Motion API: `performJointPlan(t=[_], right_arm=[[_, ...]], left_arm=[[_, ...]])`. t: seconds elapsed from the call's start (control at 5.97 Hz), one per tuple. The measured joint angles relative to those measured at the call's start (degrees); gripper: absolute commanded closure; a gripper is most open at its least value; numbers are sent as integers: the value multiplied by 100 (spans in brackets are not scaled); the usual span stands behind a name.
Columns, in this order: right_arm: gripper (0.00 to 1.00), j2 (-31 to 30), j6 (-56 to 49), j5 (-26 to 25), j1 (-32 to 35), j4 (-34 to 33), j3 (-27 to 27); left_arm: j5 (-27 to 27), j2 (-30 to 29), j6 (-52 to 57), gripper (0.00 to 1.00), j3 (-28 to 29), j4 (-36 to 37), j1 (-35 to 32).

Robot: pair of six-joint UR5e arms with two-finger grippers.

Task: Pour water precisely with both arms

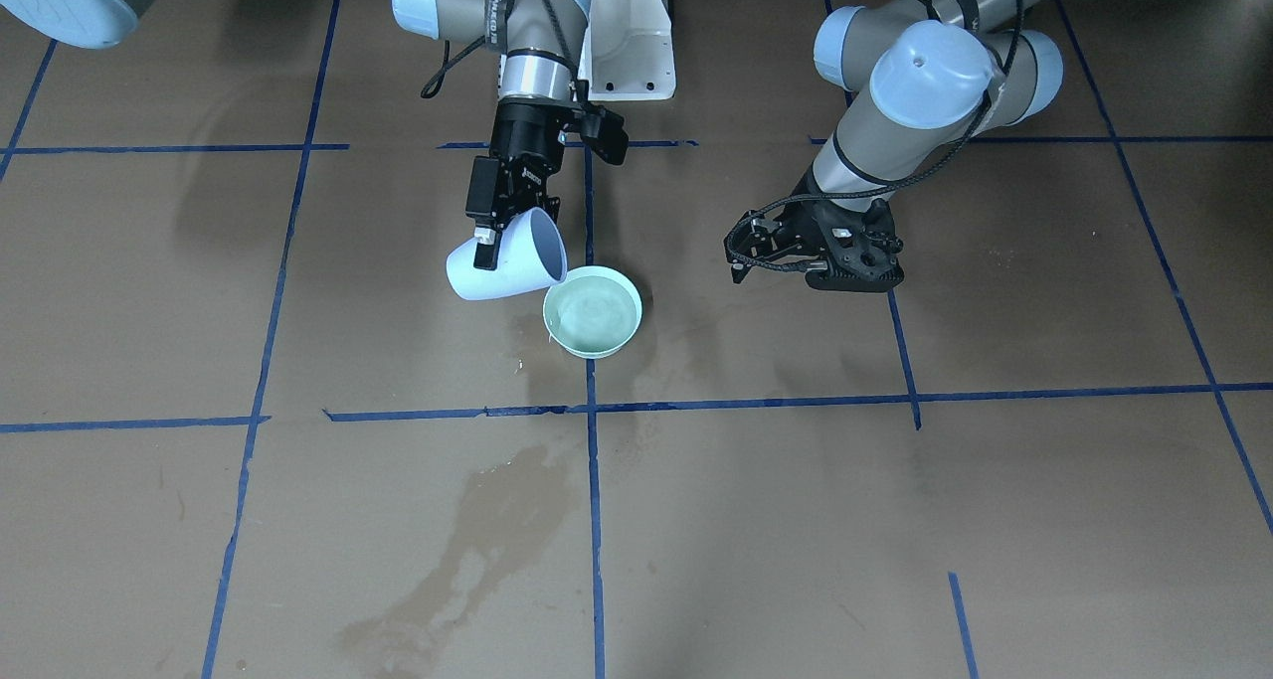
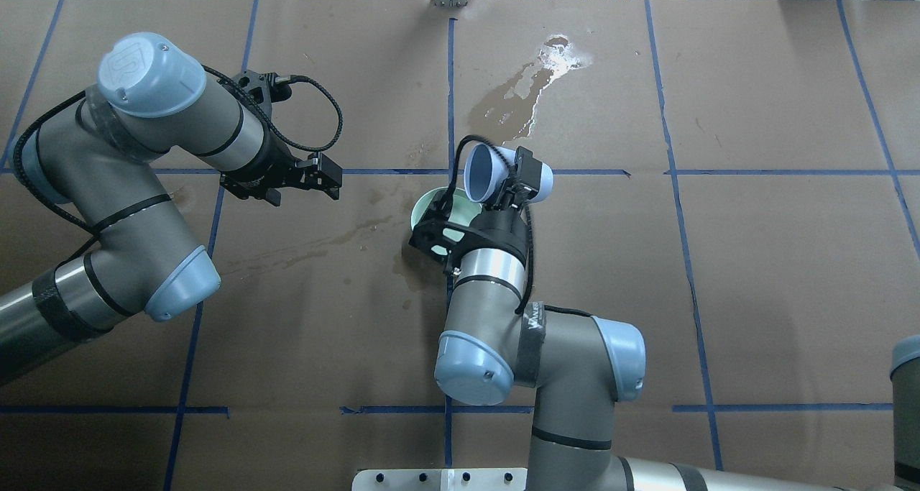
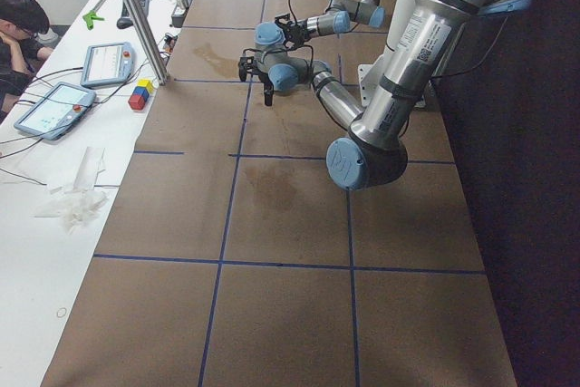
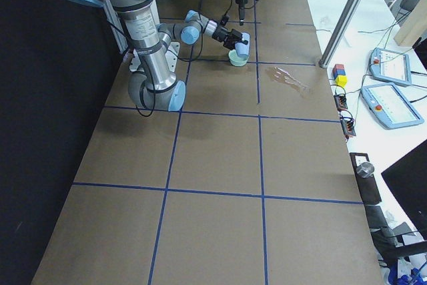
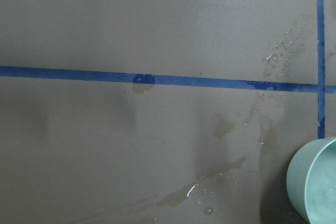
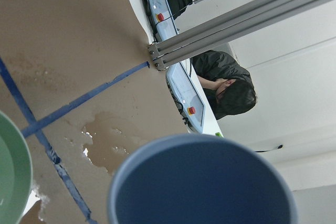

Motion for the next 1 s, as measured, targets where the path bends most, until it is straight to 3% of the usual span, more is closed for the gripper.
performJointPlan(t=[0.5, 1.0], right_arm=[[100, -615, 1847, 1005, 321, 1498, 462], [100, -2182, 2105, 1192, 690, 3019, 1082]], left_arm=[[2, 7, -4, 0, -5, 0, 0], [4, 9, -4, 0, -6, 0, 0]])
